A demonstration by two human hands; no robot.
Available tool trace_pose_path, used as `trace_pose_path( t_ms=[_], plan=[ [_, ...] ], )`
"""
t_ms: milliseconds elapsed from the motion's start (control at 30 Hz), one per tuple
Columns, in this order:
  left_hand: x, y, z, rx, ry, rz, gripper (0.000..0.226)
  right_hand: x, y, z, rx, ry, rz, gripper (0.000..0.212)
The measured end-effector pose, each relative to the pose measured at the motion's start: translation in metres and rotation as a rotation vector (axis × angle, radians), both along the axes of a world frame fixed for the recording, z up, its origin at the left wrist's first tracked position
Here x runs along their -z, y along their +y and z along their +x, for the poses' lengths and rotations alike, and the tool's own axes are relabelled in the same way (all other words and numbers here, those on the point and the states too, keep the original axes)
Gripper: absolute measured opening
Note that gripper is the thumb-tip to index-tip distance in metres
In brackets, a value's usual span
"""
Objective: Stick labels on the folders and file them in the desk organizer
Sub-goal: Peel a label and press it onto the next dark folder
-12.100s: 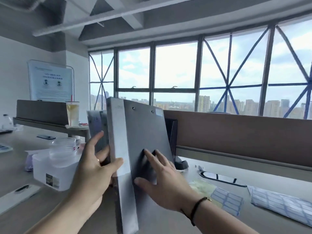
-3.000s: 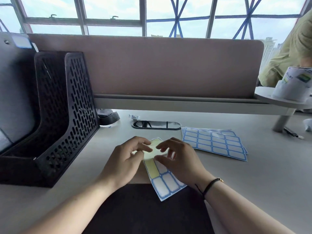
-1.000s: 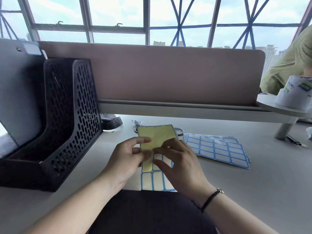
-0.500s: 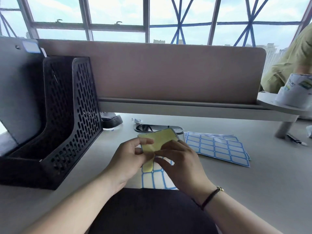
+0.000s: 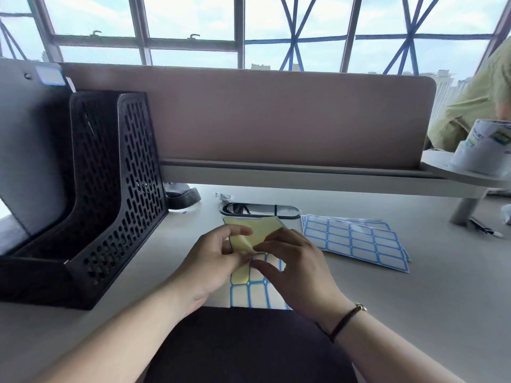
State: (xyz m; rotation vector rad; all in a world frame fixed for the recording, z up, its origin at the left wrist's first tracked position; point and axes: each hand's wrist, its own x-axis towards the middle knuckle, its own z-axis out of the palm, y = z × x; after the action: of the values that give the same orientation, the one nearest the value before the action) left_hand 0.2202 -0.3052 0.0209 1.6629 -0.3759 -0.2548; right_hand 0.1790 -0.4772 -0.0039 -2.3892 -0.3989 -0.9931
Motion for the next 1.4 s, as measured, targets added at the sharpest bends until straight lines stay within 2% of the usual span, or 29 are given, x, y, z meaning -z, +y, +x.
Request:
trace_pose_path(
  t_ms=[367,533,800,967,1133,1400],
  plan=[
    [0.005,0.0,0.004,-0.006,-0.013,0.029,0.034,-0.001,-0.001,0.001,-0.047,0.003,0.046,0.003],
    [0.004,0.0,0.005,-0.045,-0.004,0.02,0.035,-0.001,-0.001,0.001,-0.036,-0.023,-0.007,0.001],
    [0.008,0.004,0.009,-0.235,-0.036,0.064,0.038,0.0,0.001,-0.002,-0.039,-0.061,-0.091,0.003],
    [0.006,0.005,0.01,-0.331,-0.036,0.074,0.037,0.0,0.001,-0.004,-0.058,-0.007,-0.056,0.01],
    [0.004,0.007,0.011,-0.405,-0.061,0.078,0.035,0.002,0.002,-0.006,-0.106,0.078,-0.105,0.019],
    [0.011,0.011,0.02,-0.468,-0.064,0.149,0.039,0.001,0.003,-0.007,-0.067,0.056,-0.035,0.011]
  ],
)
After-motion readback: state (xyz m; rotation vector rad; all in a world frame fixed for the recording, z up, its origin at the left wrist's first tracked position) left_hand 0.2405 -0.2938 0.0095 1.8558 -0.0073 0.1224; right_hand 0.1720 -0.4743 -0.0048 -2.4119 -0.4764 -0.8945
